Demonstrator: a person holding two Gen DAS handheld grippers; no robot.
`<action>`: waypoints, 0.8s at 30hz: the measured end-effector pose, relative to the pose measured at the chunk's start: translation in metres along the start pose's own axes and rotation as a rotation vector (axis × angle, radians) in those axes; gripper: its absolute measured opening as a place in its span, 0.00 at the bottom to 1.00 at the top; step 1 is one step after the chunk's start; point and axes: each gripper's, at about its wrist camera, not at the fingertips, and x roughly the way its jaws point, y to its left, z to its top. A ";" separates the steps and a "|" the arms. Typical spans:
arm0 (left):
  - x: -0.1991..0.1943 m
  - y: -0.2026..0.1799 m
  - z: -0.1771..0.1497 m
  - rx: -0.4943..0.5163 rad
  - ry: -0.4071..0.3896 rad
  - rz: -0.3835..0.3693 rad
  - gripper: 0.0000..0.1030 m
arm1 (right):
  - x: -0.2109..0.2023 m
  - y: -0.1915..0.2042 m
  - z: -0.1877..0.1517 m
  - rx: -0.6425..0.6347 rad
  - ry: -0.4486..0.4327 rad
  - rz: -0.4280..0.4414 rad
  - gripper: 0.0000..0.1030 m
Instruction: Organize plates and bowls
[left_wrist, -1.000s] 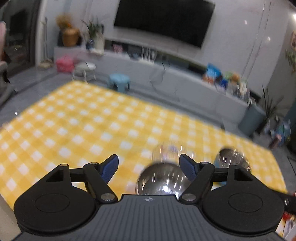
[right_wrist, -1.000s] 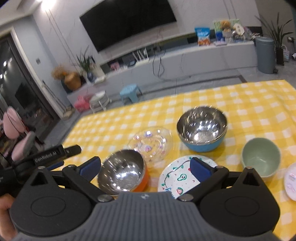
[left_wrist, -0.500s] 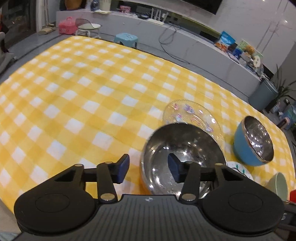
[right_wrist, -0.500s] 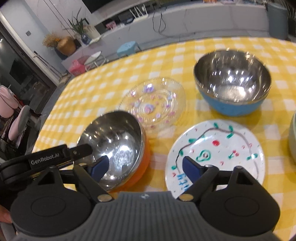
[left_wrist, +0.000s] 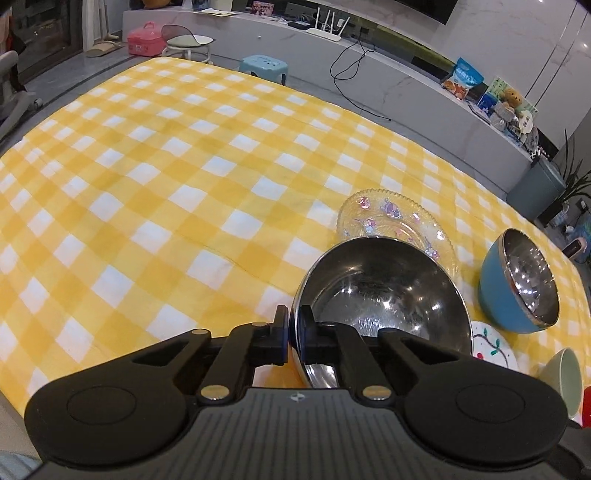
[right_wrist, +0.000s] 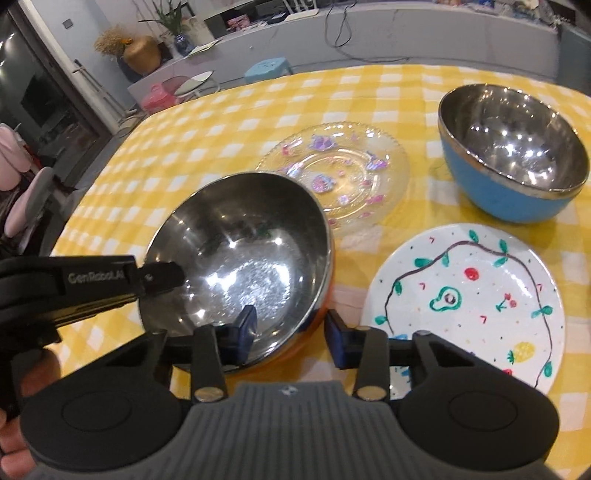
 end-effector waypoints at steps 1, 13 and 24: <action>0.000 -0.001 0.000 0.001 0.001 0.003 0.06 | 0.000 0.001 0.000 0.006 -0.006 -0.008 0.32; -0.034 -0.006 0.002 0.051 -0.086 0.005 0.04 | -0.021 0.001 0.001 0.076 -0.042 0.018 0.20; -0.073 -0.021 -0.008 0.219 -0.035 -0.104 0.04 | -0.085 -0.003 -0.020 0.102 -0.064 0.008 0.19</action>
